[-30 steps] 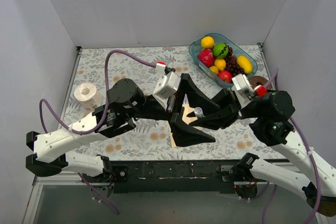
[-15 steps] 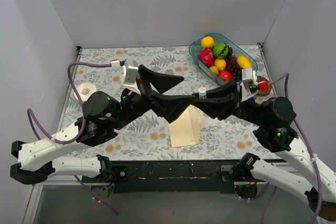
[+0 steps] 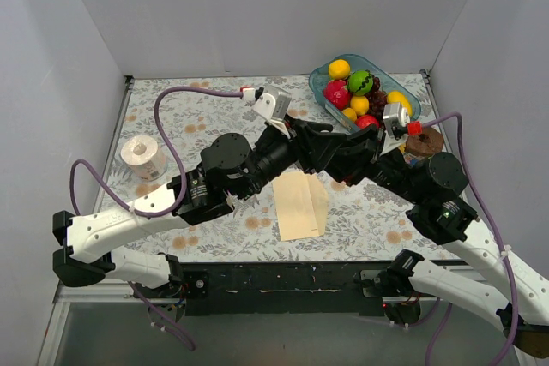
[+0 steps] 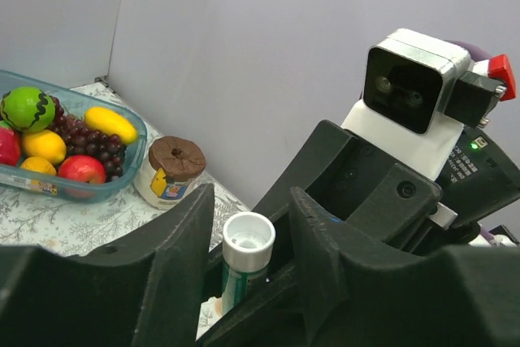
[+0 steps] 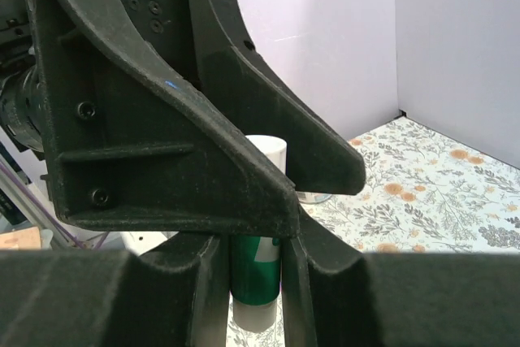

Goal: Place the letter into the envelope and seal it
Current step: Unscrew the solid glue.

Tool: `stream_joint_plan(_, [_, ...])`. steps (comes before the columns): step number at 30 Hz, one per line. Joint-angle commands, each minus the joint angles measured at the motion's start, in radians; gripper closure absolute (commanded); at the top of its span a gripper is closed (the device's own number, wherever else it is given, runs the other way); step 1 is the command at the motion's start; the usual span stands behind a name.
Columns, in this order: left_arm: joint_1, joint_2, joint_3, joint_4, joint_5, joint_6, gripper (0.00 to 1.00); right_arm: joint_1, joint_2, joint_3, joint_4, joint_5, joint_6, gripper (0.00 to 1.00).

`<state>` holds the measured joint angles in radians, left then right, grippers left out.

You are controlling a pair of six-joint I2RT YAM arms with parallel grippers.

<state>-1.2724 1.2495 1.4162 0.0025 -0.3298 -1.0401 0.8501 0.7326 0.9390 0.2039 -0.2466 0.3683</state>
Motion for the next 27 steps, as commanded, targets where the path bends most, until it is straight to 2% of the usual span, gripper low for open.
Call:
stream_joint_plan(1, [-0.004, -0.013, 0.044, -0.056, -0.037, 0.014, 0.62, 0.001, -0.021, 0.001, 0.038, 0.036, 0.004, 0.99])
stream_joint_plan(6, [-0.004, -0.021, 0.044, -0.056, -0.063, 0.014, 0.62, 0.0, -0.018, 0.0, 0.034, 0.038, -0.002, 0.99])
stream_joint_plan(9, [-0.005, -0.024, 0.046, -0.058, -0.08, 0.026, 0.76, -0.002, -0.018, -0.002, 0.031, 0.038, -0.002, 0.99])
stream_joint_plan(10, [-0.004, -0.024, 0.046, -0.059, -0.083, 0.031, 0.84, 0.0, -0.018, -0.002, 0.029, 0.04, -0.003, 0.99])
stream_joint_plan(13, [-0.004, -0.019, 0.053, -0.074, -0.087, 0.035, 0.89, 0.0, -0.018, -0.002, 0.019, 0.043, -0.006, 0.99])
stream_joint_plan(16, [-0.005, -0.016, 0.063, -0.084, -0.087, 0.045, 1.0, 0.0, -0.018, 0.001, -0.001, 0.046, -0.008, 0.99])
stream_joint_plan(19, [-0.004, -0.015, 0.067, -0.088, -0.042, 0.071, 1.0, -0.002, -0.016, 0.014, -0.034, 0.037, -0.017, 0.98])
stream_joint_plan(20, [-0.004, -0.015, 0.069, -0.09, 0.003, 0.081, 1.0, 0.0, -0.013, 0.017, -0.041, 0.032, -0.022, 0.91])
stream_joint_plan(23, [-0.004, -0.005, 0.082, -0.111, 0.075, 0.126, 1.0, 0.0, -0.001, 0.041, -0.075, 0.02, -0.034, 0.79])
stream_joint_plan(27, [-0.005, -0.001, 0.104, -0.145, 0.155, 0.164, 1.0, 0.0, 0.021, 0.089, -0.136, 0.006, -0.063, 0.66])
